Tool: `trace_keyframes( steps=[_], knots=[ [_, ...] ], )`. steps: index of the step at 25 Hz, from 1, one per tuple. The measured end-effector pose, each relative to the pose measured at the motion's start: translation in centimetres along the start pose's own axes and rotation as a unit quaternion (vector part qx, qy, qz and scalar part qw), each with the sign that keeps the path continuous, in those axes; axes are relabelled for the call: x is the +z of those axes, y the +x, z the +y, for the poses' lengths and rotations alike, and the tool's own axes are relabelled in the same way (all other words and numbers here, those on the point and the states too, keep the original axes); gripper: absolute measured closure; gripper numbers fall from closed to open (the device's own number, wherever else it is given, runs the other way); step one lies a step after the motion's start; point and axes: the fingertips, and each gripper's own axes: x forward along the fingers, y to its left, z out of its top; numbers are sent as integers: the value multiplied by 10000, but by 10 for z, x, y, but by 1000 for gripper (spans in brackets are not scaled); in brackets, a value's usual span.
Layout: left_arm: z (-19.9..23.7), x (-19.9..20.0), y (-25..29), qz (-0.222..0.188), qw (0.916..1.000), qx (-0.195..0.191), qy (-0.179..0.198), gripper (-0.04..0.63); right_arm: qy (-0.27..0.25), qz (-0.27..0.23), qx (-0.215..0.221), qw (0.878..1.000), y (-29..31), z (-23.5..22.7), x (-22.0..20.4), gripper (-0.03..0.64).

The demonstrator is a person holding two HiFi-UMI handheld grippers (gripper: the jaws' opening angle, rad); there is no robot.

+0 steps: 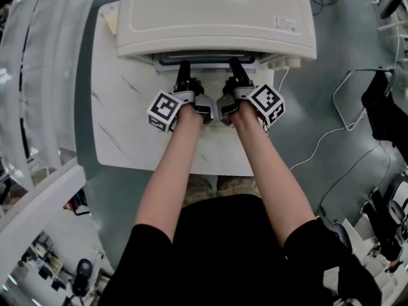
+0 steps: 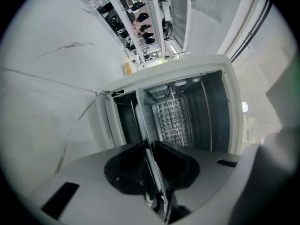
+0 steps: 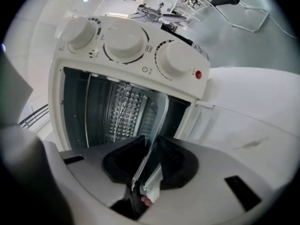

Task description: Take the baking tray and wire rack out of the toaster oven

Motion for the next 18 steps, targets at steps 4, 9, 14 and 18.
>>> trace_keyframes(
  steps=[4,9,14,18],
  knots=[
    [6,-3,-28,53,9999,38,-100,520,-56,-12,-47,10000,-24,-4,-15,517],
    [5,-12,-65,201,9997,70,-154,520,-14,-58,-100,9999,-59,-5,-28,517],
    [5,-22,-108,373,9990,127,-216,522,16,-161,-181,9997,-101,-4,-46,515],
    [9,-27,-143,489,9983,132,-274,522,84,-195,-258,9994,-134,-7,-63,514]
  ],
)
